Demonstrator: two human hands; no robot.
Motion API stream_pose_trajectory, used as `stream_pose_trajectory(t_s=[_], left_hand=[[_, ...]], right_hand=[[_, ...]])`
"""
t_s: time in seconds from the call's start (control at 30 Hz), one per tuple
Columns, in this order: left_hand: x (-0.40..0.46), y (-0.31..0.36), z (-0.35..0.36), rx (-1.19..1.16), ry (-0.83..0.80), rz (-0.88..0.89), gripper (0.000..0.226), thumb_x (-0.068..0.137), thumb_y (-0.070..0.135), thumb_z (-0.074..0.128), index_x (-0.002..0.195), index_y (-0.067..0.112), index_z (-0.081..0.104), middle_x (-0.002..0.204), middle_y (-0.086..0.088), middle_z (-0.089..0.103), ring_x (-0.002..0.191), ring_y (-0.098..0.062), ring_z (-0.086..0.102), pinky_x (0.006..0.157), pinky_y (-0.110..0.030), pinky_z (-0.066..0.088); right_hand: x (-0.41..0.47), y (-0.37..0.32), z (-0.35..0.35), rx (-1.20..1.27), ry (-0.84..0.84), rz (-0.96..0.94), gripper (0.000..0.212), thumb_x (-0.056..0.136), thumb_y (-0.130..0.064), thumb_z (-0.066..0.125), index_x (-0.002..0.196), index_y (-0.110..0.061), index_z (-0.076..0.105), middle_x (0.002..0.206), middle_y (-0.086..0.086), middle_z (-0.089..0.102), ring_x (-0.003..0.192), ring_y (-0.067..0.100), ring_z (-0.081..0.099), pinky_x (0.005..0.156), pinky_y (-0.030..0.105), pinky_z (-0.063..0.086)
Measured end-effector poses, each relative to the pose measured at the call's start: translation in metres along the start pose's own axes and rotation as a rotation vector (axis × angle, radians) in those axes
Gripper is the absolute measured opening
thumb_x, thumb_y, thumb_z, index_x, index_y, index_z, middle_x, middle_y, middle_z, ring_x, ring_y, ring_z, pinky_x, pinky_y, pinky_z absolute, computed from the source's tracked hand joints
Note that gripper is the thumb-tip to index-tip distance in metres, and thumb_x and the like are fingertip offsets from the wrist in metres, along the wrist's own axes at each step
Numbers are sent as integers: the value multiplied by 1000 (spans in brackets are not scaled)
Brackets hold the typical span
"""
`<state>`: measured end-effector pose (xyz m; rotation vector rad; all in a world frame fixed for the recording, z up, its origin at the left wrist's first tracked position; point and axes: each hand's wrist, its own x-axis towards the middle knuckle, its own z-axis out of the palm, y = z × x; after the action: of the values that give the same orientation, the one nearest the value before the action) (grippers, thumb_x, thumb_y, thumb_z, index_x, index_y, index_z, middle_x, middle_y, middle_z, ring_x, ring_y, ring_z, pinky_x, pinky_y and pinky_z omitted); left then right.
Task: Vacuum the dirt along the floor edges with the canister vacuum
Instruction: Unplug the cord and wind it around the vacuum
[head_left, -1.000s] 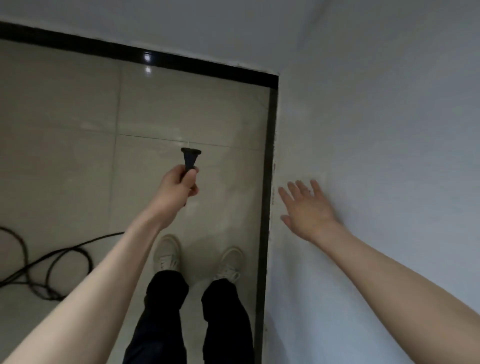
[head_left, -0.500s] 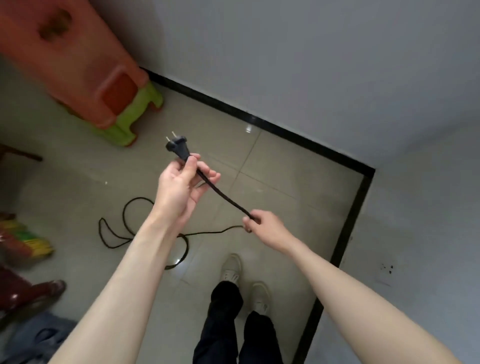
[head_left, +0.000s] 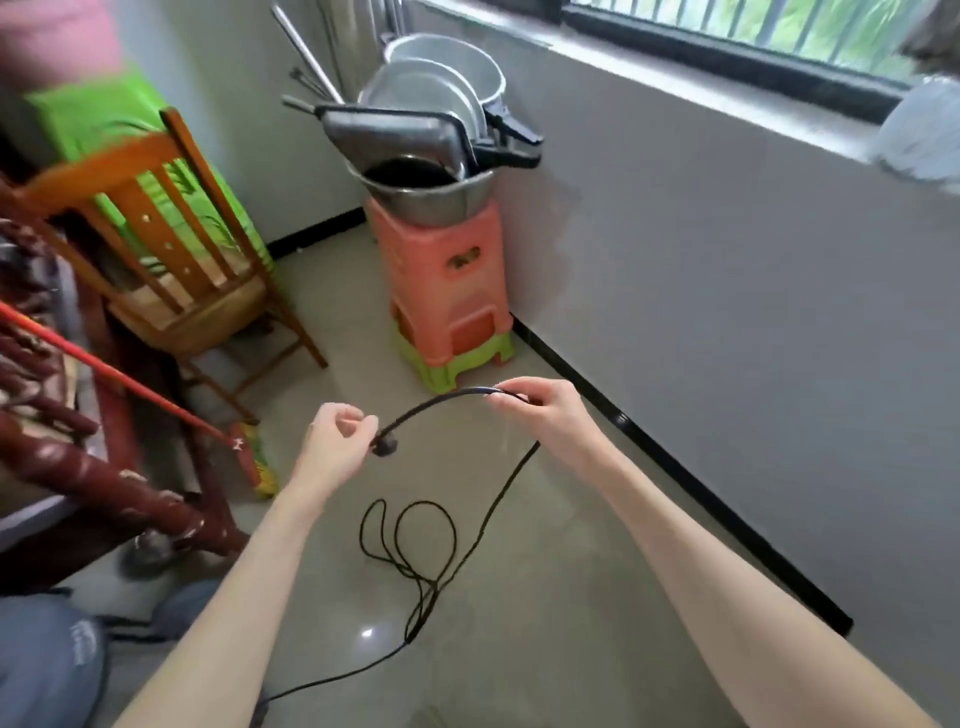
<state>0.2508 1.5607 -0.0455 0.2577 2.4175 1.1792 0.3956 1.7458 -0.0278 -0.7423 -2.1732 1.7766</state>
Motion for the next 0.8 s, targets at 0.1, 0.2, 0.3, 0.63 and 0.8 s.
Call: stream_pose_trajectory(t_s=[0.1,0.2,0.3,0.63,0.8], left_hand=[[-18,22,-36,164,-235,284,45,92,28,58,134,24,41,128,14,42,122,-4,39,104,-27,30],[-32,40,-66,139,-295,433,18,98,33,47,107,23,58,96,12,66,98,-1,60,98,-27,41],[-39,59,-98,-298,-190,448,31,100,27,40,77,9,49,50,0,43,48,-13,48,60,-21,49],[-41,108,-169,-910,-109,520,33,100,26,36,73,11,47,44,10,26,35,-2,20,35,-15,16],[-37,121,-200,-1050,52,603,38,104,25,28,80,10,54,43,12,25,34,0,20,35,-14,14]], right_hand=[[16,-73,28,-105,-70,-168,6,89,-16,69,92,-13,74,60,-23,58,55,-7,50,59,9,37],[26,-131,49,-141,-68,-319,6,86,-16,72,86,-21,71,75,-19,65,66,-12,58,72,10,45],[31,-165,60,-97,-7,-393,6,85,-14,73,83,-18,71,72,-14,65,64,-7,57,70,11,44],[38,-68,104,146,-375,286,12,90,-20,68,87,-16,57,85,0,61,80,10,58,80,22,43],[40,-71,115,-59,-360,218,17,95,-27,60,82,-18,63,83,0,66,80,15,57,76,25,42]])
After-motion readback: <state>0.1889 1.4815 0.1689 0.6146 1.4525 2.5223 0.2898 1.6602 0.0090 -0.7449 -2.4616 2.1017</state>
